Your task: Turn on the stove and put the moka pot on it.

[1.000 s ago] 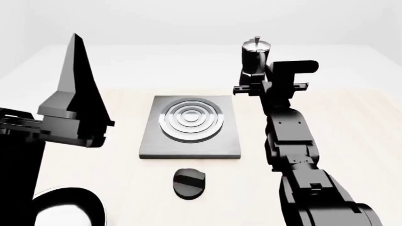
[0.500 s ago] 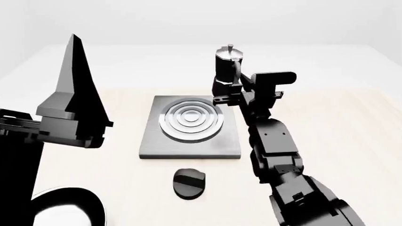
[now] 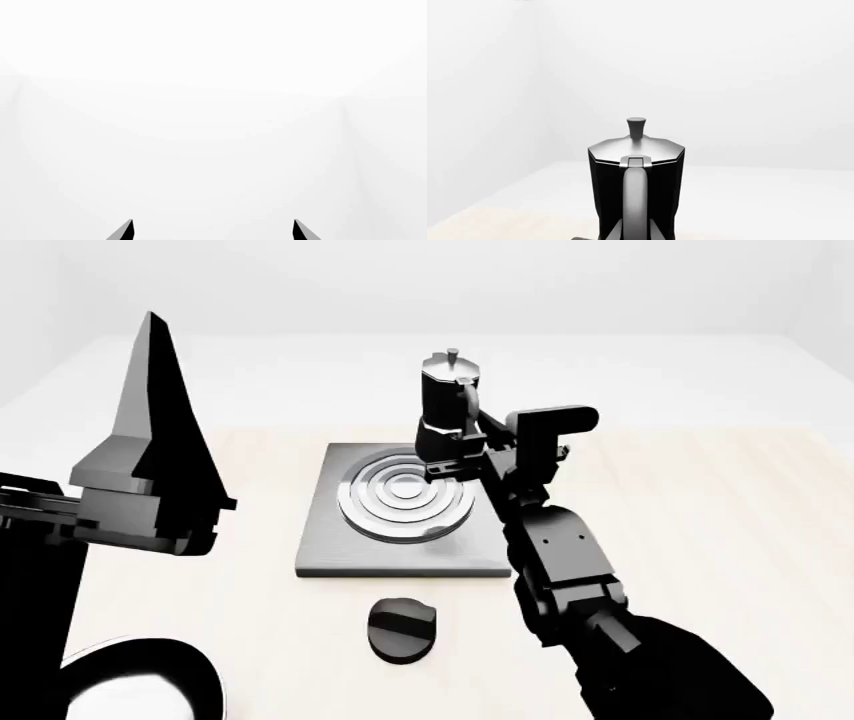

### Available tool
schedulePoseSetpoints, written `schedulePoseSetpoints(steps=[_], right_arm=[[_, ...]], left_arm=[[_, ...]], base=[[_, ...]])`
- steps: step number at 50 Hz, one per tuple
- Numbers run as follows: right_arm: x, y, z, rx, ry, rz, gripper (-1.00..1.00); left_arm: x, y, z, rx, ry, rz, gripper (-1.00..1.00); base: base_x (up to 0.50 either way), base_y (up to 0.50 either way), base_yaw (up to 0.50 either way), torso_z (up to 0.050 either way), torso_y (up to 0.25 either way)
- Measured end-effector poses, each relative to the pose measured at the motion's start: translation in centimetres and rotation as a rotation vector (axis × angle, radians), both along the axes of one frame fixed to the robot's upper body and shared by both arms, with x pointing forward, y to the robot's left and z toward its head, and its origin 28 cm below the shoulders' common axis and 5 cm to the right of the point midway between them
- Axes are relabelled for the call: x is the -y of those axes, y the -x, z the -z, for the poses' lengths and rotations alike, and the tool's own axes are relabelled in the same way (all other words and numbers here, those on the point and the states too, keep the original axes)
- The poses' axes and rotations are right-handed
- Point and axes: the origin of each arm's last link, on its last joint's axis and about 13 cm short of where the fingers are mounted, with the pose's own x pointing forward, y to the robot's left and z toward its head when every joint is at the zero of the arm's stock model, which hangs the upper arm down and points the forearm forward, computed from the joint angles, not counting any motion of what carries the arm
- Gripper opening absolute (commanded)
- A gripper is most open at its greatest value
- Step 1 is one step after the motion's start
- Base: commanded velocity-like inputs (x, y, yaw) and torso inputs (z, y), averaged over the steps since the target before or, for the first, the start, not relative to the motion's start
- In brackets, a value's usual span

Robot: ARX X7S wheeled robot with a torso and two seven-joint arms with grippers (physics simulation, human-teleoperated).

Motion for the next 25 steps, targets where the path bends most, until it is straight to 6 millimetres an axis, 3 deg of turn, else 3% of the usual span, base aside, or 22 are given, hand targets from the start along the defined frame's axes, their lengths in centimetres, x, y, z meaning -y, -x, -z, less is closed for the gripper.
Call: schedulePoseSetpoints(steps=[25], right_arm=[[-1.9,0.3,-0.6,0.032,0.012,-0.067,-1.00]], left_arm=[[0.0,0.2,0.0,-0.014,-0.007,0.001,1.00]], base=[[0.00,0.00,0.00,0.000,0.001]])
